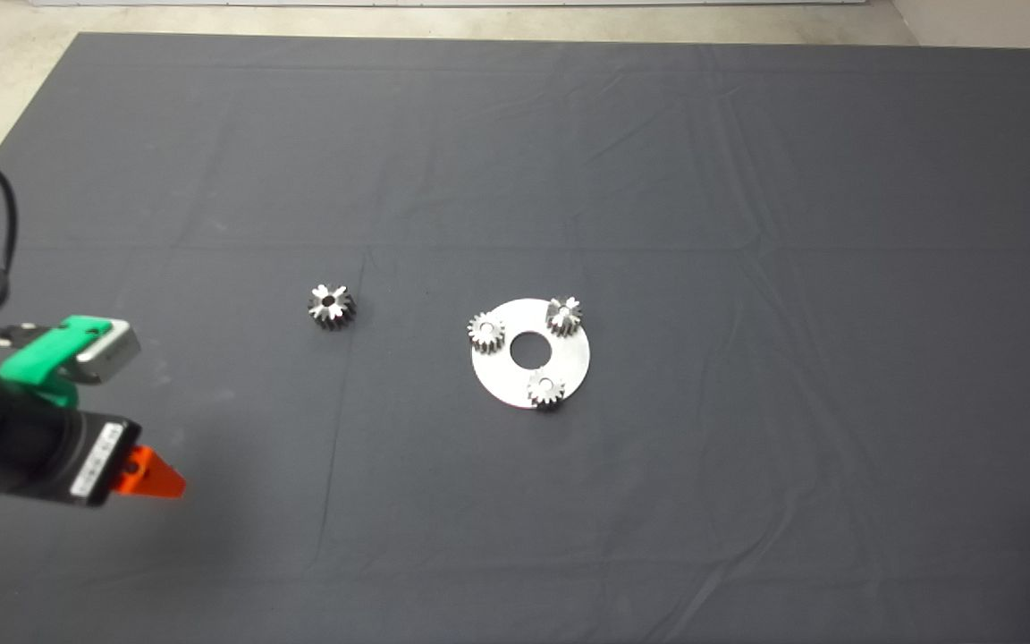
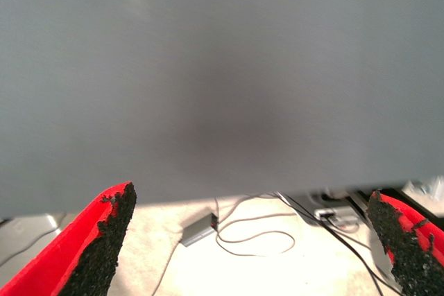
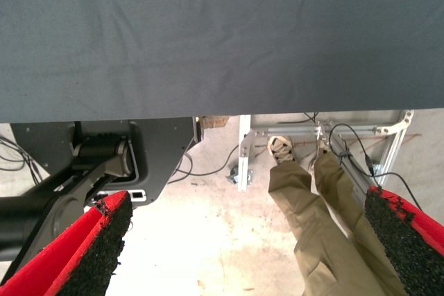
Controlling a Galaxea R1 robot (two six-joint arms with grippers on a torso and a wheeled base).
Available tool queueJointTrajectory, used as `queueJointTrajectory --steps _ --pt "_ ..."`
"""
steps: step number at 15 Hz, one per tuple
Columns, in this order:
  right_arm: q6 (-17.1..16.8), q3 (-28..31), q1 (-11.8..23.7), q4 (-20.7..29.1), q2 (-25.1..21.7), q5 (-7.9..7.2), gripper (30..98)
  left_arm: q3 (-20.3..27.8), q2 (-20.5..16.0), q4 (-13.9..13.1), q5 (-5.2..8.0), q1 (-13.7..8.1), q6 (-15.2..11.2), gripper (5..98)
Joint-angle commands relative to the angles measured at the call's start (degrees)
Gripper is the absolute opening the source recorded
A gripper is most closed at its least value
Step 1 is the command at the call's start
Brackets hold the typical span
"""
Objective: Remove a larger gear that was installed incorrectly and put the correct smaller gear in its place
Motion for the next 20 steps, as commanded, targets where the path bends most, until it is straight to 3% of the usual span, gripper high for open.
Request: queueJointTrajectory --steps 1,5,7,9,11,12,14,15,17,18,20 --pt "15.73 0.81 0.29 0.69 20.93 -2.02 88.6 3.80 2.27 -1.67 1.69 -0.81 -6.12 84.3" --pt "30.94 0.11 0.20 0.51 43.77 -0.20 88.6 6.32 6.35 -2.10 1.07 -0.81 -13.51 84.3" --pt "36.70 -0.80 0.20 0.51 52.64 -0.11 88.6 6.51 5.94 -2.37 0.98 -0.81 -14.62 84.3" --pt "41.31 -1.01 0.20 0.43 59.65 1.01 88.6 6.68 5.95 -3.05 0.37 -0.90 -15.71 84.3" --pt "42.60 -2.01 0.29 0.43 62.94 2.09 88.6 6.59 4.86 -3.16 0.02 -0.90 -15.82 84.3" --pt "42.77 -2.70 0.29 0.43 63.55 3.45 88.6 6.42 3.85 -3.13 0.01 -0.90 -15.82 84.3" --pt "42.68 -3.50 0.47 0.43 63.73 5.25 88.6 6.33 -0.26 -3.07 0.10 -0.90 -15.12 84.3" --pt "42.68 -3.85 0.47 0.43 63.82 5.25 88.6 6.31 -2.46 -3.16 0.26 -0.90 -14.62 84.3" --pt "42.68 -3.86 0.47 0.43 64.26 5.25 88.6 6.42 -7.19 -4.76 0.45 -0.90 -9.91 84.3" --pt "42.68 -3.94 0.47 0.43 65.02 5.17 88.6 6.42 -8.92 -5.78 0.37 -0.90 -8.88 84.3" --pt "42.68 -4.91 0.47 0.43 66.99 5.17 88.6 6.51 -8.84 -5.97 0.28 -0.90 -8.76 84.3"
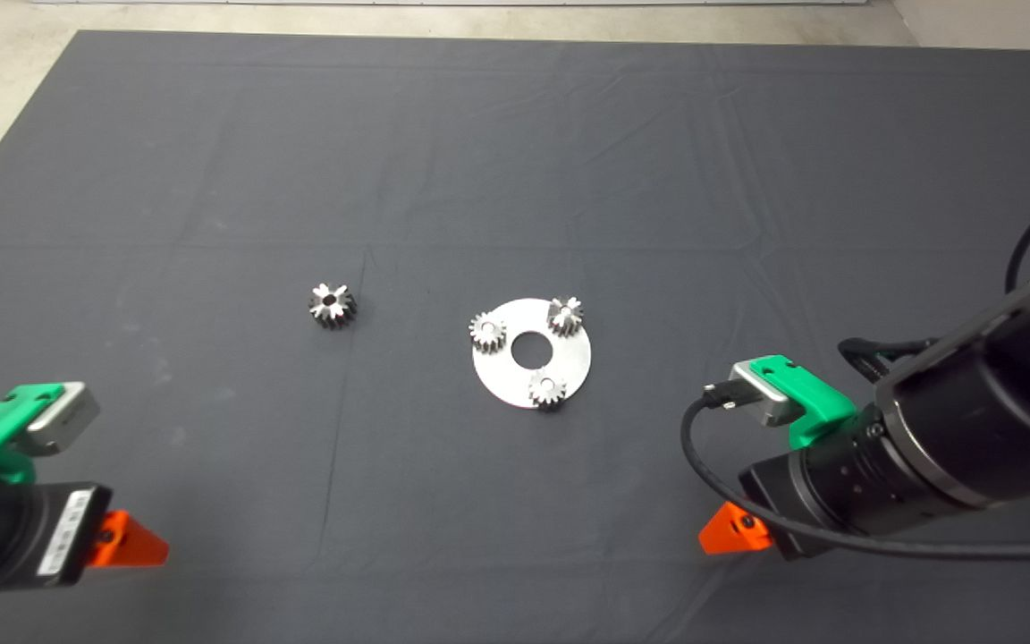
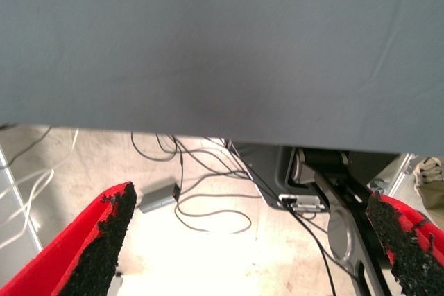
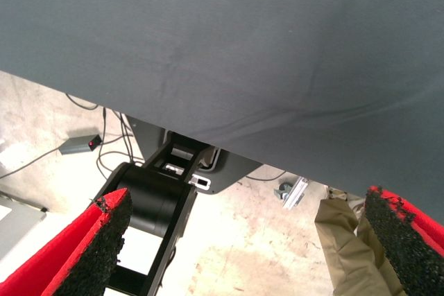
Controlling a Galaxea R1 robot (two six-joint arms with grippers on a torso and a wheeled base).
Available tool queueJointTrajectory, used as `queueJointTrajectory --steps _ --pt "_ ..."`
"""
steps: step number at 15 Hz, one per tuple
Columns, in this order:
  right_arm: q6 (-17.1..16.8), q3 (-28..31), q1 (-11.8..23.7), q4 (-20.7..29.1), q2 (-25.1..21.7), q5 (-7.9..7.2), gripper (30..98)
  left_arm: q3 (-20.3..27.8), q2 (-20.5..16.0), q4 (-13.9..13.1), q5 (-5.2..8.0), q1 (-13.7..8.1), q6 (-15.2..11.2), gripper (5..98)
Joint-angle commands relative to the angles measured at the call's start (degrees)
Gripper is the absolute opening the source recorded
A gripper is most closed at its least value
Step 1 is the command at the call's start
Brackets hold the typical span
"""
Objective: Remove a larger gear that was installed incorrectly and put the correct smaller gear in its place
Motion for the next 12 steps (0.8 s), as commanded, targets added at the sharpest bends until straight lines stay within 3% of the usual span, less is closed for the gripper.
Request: queueJointTrajectory --steps 1,3,5,8,12 --pt "0.41 -1.79 1.11 0.24 3.82 0.20 88.6 0.74 -1.74 -2.42 0.26 -0.86 1.71 84.3" --pt "0.41 -3.05 1.02 0.24 5.63 0.12 88.6 0.91 -2.09 -2.50 0.10 -0.86 3.05 84.3" --pt "0.49 -3.15 0.76 0.24 5.70 0.12 88.6 0.83 -3.43 -2.46 0.19 -0.86 6.33 84.3" --pt "0.49 -3.06 0.58 0.24 5.88 0.20 88.6 0.74 -6.39 -4.14 0.10 -0.86 8.63 84.3" --pt "0.58 -2.97 0.58 0.16 5.96 0.20 88.6 0.83 -6.48 -4.96 0.40 -0.86 9.71 84.3"
